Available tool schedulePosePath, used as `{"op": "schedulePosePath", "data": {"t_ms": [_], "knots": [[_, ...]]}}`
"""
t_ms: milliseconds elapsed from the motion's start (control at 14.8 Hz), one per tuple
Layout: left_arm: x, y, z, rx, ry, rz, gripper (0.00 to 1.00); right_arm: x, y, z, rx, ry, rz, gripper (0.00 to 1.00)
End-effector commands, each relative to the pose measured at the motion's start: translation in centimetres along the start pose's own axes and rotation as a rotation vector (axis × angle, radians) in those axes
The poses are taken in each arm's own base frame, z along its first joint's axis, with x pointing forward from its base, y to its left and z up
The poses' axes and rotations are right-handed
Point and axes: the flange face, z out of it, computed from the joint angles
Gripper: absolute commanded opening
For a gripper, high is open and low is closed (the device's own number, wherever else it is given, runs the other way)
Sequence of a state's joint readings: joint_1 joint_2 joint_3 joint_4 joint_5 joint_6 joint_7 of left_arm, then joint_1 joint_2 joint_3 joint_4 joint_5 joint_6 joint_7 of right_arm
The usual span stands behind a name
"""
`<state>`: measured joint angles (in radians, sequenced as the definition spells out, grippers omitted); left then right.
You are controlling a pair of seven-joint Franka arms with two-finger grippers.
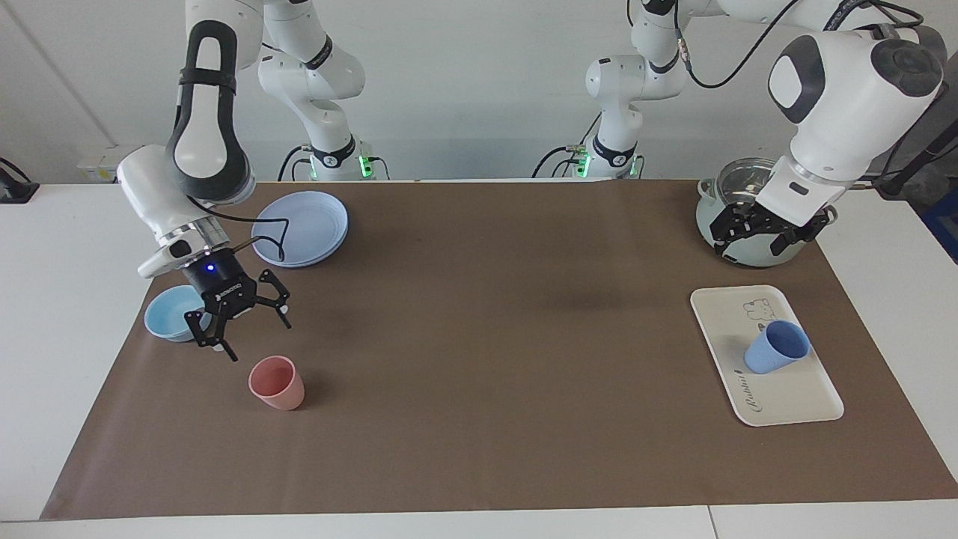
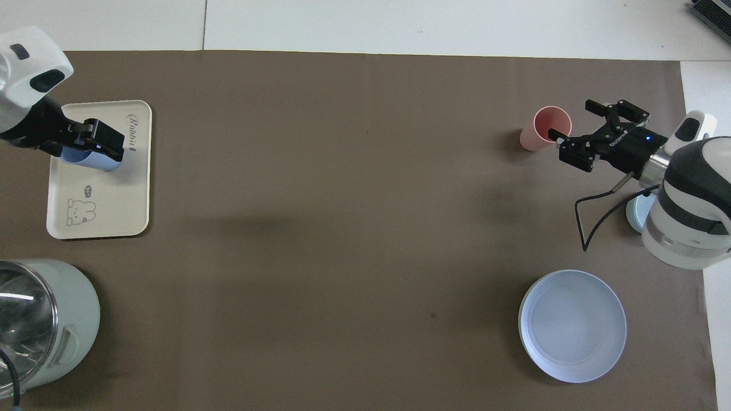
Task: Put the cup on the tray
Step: 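Open the left gripper on the blue cup while the right gripper withdraws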
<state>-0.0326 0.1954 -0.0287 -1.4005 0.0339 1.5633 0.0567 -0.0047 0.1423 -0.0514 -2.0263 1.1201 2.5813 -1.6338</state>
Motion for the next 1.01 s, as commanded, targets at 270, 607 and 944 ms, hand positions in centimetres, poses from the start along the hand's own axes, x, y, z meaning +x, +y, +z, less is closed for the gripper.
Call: {"op": "schedulePosePath", "data": {"t_ms": [270, 607, 944], "knots": [[-1.7, 0.9, -1.7, -0.073, -0.039, -0.011, 1.00, 4.3, -1.5, -3.8, -0.026, -0.244, -0.109, 1.00], [-2.8, 2.2, -3.1, -0.073, -0.038, -0.088, 1.00, 6.6, -3.7, -4.9, -0.074, -0.428, -0.086, 1.00], [-4.2, 1.7, -1.7, -0.023, -0.009, -0.097, 1.00, 8.4, -7.7, -4.5, -0.137, -0.536, 0.098, 1.00]]}}
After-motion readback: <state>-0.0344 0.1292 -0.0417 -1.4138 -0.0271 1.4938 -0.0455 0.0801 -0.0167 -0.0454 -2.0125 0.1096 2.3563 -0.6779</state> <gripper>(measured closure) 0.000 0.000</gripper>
